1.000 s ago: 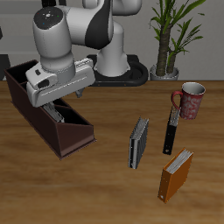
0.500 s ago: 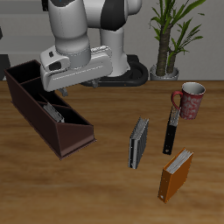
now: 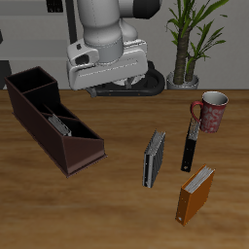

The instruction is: Place the right striped book into the right desk caddy's left compartment and place the orange book into the right desk caddy's left compartment and place the red mug into the right desk caddy's right compartment

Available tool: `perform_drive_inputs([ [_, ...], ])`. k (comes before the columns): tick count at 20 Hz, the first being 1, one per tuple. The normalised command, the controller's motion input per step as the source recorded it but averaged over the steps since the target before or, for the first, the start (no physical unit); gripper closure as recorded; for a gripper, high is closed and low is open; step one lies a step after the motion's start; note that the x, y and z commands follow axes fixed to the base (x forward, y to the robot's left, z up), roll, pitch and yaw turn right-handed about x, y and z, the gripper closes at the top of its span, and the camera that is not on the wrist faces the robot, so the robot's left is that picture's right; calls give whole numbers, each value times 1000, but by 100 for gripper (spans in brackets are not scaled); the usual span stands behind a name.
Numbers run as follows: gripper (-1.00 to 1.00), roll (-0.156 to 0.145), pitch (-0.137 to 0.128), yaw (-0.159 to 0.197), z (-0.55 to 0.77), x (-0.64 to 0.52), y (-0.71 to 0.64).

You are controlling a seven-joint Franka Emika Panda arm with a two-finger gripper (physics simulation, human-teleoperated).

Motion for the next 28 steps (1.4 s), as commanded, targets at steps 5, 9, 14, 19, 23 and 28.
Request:
perform_drive_inputs([
  [5, -100, 35, -22, -52, 101, -80, 335],
  [9, -100, 22, -25, -95, 129, -72, 464],
  [14, -100, 28, -10, -44, 69, -57, 261],
  [19, -100, 13, 14, -118, 148, -53, 183],
  [23, -100, 30, -21, -9, 53, -78, 226],
  [28, -100, 7, -9, 7, 69, -8, 104],
])
